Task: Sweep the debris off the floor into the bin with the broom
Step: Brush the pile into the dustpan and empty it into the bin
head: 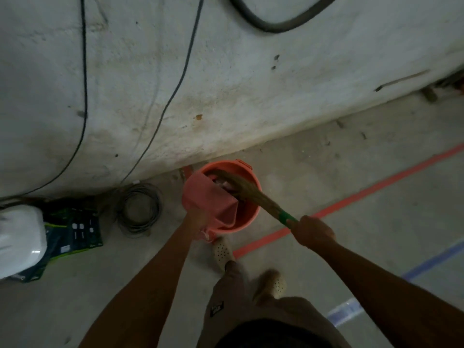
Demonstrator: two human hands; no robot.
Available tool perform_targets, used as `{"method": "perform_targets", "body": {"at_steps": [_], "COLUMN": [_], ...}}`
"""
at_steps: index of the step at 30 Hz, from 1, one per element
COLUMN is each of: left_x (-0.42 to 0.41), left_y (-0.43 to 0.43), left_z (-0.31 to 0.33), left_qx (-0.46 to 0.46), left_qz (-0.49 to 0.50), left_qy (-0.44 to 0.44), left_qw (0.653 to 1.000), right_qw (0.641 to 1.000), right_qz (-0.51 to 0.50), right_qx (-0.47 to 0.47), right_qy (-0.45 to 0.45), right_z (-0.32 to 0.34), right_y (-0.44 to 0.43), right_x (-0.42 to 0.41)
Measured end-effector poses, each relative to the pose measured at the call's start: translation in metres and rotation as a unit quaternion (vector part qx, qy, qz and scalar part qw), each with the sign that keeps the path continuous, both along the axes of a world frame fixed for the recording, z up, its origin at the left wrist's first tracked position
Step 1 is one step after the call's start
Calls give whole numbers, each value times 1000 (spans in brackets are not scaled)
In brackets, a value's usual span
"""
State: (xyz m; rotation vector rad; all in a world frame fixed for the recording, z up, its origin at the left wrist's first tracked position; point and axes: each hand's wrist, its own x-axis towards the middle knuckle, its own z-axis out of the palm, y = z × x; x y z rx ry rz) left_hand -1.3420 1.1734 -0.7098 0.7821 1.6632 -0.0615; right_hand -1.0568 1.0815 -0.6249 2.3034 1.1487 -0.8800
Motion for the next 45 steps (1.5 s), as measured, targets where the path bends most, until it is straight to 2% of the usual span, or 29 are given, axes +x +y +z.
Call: {"method": "perform_targets", "body": {"at_steps": [5,12,16,19,22,29,34,40,45], "left_x": [-11,24,63,106,153,275,356,440,505], "left_y": [-33,-83,-124,-163,-205,-302,-374,-448,-497], "left_z": [-42,-3,23,55,74,102,128,129,110], "left_qx": [70,181,215,248,285,235,200,129,67], "left_qz": [38,38,21,-30,-88,-227,-360,-489,-524], "left_qy": [-13,-58,-77,-79,-94,-155,-196,-229,-239], "left_qw": [997,981,973,965,950,932,890,832,814], "right_qw": [991,974,946,917,885,807,714,596,533], "right_qz": [-108,-174,-241,-300,-363,-492,-617,-736,-789], "right_qx": [18,114,197,249,280,325,331,321,306], "right_qy": [78,87,89,84,81,28,1,-9,-14], "right_z": [-8,-7,1,12,27,63,72,66,51], "right_y": [-80,-177,-231,-281,-338,-487,-580,-665,-712], "right_x": [14,27,37,51,70,117,129,126,143]}}
